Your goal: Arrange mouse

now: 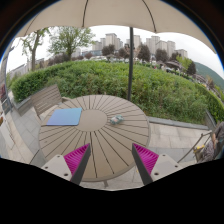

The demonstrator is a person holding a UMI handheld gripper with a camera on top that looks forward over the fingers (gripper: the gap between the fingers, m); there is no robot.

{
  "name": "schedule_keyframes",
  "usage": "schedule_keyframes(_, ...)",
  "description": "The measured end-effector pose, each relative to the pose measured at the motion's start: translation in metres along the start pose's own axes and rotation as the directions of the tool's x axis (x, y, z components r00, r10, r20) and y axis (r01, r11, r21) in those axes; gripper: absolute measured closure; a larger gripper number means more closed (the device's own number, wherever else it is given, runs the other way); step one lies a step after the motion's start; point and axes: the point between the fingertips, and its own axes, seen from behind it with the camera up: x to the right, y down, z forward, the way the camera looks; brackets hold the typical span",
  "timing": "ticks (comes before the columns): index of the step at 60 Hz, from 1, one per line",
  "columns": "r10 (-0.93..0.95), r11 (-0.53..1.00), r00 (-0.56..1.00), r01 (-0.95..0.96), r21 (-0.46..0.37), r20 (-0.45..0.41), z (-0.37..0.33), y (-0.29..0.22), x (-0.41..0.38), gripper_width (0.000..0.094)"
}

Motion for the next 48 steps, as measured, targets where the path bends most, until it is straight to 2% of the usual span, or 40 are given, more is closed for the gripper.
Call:
schedule_keyframes(19,-0.009,0.998,1.000,0.009,0.065,0.001,0.113,0.005,0.005,0.0079)
schedule_keyframes(30,-0.004,0.999,1.000,0.004,0.053,0.014,0.189,0.011,0.007,0.0080)
schedule_keyframes(48,0.007,1.000,1.000,-0.008,0.027,0.029,0.304,-0.010,0.008,0.0081)
